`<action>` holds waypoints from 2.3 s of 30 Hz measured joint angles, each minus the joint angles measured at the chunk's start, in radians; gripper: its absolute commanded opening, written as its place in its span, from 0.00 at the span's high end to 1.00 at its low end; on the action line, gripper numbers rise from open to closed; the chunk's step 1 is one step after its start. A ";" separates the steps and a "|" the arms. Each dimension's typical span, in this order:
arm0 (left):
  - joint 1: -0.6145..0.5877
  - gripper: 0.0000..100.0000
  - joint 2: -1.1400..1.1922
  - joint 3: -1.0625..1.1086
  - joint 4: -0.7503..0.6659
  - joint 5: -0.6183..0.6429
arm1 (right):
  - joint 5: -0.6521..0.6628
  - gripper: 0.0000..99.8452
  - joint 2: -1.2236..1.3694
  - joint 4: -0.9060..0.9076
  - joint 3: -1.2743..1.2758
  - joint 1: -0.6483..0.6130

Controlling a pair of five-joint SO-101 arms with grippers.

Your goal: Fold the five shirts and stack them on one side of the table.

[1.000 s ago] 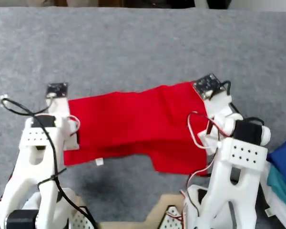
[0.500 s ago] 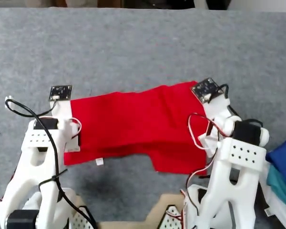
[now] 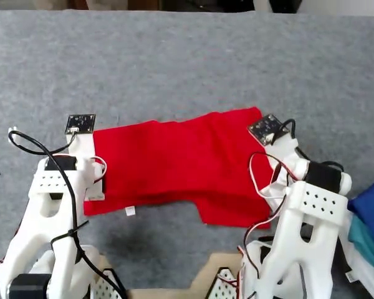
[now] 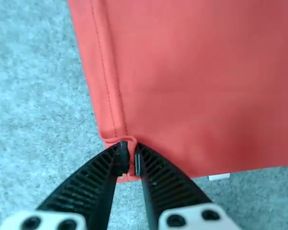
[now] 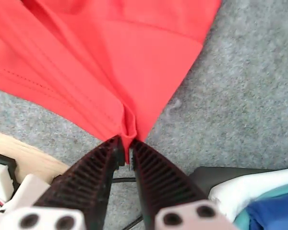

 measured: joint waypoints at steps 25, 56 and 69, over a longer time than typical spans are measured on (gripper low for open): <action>-0.072 0.98 -0.003 -0.218 0.241 0.000 | -0.018 1.00 0.114 0.041 -0.325 -0.035; -0.055 0.98 0.704 -0.535 -0.252 0.249 | -0.411 1.00 1.544 -0.087 -1.415 -0.249; -0.144 0.98 0.758 -0.626 -0.224 0.250 | -0.358 1.00 1.686 -0.026 -1.654 -0.215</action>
